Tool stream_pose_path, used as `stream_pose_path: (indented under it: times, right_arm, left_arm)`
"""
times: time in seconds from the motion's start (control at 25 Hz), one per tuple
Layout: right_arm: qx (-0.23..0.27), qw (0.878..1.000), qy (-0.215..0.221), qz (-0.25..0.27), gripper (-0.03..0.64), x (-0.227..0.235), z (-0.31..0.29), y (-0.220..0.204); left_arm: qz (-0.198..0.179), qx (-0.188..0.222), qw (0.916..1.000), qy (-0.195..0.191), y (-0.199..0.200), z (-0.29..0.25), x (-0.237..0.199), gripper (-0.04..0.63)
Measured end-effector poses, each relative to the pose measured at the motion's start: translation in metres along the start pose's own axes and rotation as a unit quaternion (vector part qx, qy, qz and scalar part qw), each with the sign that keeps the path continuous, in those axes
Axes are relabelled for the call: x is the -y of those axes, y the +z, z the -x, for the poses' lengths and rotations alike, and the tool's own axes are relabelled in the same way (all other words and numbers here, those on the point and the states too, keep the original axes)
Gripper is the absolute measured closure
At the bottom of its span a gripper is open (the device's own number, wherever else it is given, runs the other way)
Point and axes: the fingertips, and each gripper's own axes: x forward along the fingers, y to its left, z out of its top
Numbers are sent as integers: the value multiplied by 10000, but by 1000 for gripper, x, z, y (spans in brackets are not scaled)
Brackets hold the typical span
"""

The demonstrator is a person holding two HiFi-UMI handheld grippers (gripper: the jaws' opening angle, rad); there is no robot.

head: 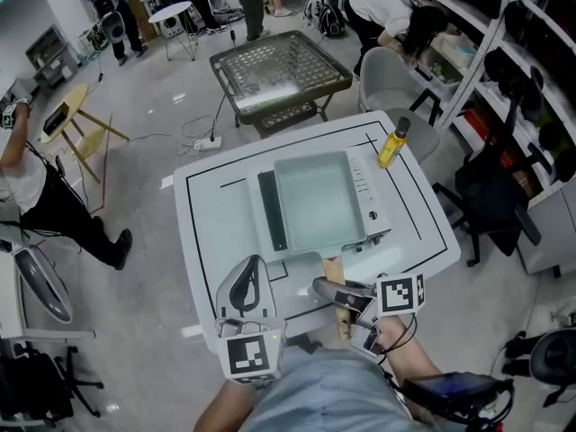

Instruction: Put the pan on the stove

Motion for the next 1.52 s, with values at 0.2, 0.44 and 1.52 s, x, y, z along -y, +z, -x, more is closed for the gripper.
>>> stream_pose_path:
  times: [0.2, 0.44, 1.52]
  right_arm:
    - [-12, 9999, 87, 60, 499, -9, -11, 32]
    - [-93, 9999, 89, 84, 498, -9, -28, 59]
    - [-528, 9976, -200, -392, 497, 37, -58, 67]
  left_arm:
    - [101, 130, 9999, -25, 15, -24, -7, 577]
    - [127, 67, 9999, 26, 13, -47, -26, 577]
    - [478, -447, 9979, 9, -26, -92, -53, 577]
